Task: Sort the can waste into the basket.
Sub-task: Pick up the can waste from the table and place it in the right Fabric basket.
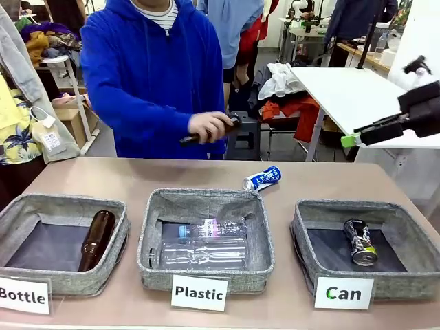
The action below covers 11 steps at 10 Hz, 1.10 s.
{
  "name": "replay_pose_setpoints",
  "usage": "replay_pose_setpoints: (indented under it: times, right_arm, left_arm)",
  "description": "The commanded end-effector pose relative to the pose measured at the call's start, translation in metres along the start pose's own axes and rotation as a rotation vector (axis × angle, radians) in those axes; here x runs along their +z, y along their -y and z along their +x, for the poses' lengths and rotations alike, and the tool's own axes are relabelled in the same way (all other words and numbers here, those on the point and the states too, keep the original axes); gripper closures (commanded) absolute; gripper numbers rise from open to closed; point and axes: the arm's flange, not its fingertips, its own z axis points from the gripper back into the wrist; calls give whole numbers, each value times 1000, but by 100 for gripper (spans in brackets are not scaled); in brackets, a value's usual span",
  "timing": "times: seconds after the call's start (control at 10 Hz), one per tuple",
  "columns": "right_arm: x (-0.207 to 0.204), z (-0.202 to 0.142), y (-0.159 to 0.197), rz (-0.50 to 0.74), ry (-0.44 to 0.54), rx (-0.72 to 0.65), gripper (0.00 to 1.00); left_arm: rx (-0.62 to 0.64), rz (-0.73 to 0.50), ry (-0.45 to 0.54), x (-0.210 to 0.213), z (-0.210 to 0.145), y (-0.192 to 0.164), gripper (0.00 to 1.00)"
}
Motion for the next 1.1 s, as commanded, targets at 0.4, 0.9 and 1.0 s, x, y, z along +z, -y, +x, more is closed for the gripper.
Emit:
replay_pose_setpoints:
  times: [0.4, 0.9, 1.0]
  right_arm:
    - [-22, 6, 17, -84, -120, 56, 0]
    - [-165, 86, 13, -55, -370, 565, 0]
    - [-202, 93, 10, -18, -435, 744, 0]
  left_arm:
    - [0, 0, 0, 0, 0, 0, 0]
    - [107, 75, 450, 214, 19, 28, 0]
    - [178, 94, 429, 227, 10, 17, 0]
